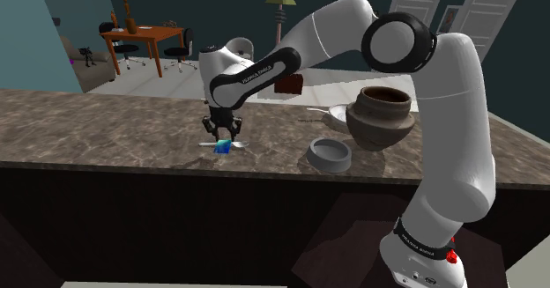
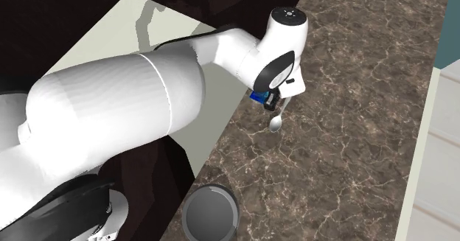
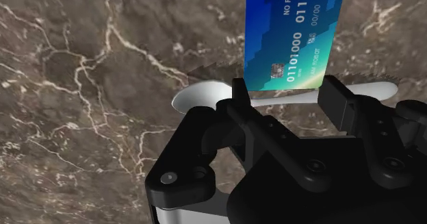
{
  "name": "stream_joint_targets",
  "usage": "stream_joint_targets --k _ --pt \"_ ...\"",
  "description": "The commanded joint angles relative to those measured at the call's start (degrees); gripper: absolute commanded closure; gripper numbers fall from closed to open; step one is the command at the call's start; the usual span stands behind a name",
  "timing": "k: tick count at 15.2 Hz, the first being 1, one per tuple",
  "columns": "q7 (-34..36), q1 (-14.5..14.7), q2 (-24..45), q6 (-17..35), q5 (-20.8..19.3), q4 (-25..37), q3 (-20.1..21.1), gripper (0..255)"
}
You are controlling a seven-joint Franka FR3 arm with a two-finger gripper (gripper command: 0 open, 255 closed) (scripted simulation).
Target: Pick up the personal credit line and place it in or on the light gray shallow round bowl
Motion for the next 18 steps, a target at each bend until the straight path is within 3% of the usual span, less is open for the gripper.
stream_joint_targets --k 1,12,18 --pt "-0.48 -0.17 -0.72 -1.15 0.39 0.47 0.17 255" --pt "-2.34 -0.44 -3.90 -7.82 2.18 4.25 1.00 255" --pt "-7.20 -6.13 -16.27 -1.40 5.63 -13.11 0.81 255"
